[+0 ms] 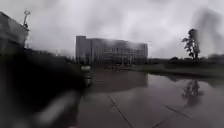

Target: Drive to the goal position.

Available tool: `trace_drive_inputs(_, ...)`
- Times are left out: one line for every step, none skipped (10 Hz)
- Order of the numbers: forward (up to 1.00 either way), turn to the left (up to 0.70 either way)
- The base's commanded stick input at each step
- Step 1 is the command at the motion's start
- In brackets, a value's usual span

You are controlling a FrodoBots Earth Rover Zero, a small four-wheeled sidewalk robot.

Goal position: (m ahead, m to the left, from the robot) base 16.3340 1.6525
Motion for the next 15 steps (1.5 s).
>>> trace_drive_inputs(0.70,0.00)
trace_drive_inputs(0.70,0.00)
trace_drive_inputs(0.70,0.00)
trace_drive_inputs(0.70,0.00)
trace_drive_inputs(0.70,0.00)
trace_drive_inputs(0.70,-0.23)
trace_drive_inputs(0.70,-0.35)
trace_drive_inputs(0.70,-0.35)
trace_drive_inputs(0.70,-0.24)
trace_drive_inputs(0.70,-0.12)
trace_drive_inputs(0.70,-0.02)
trace_drive_inputs(0.70,0.00)
trace_drive_inputs(0.61,0.00)
trace_drive_inputs(0.00,0.00)
trace_drive_inputs(0.00,0.00)
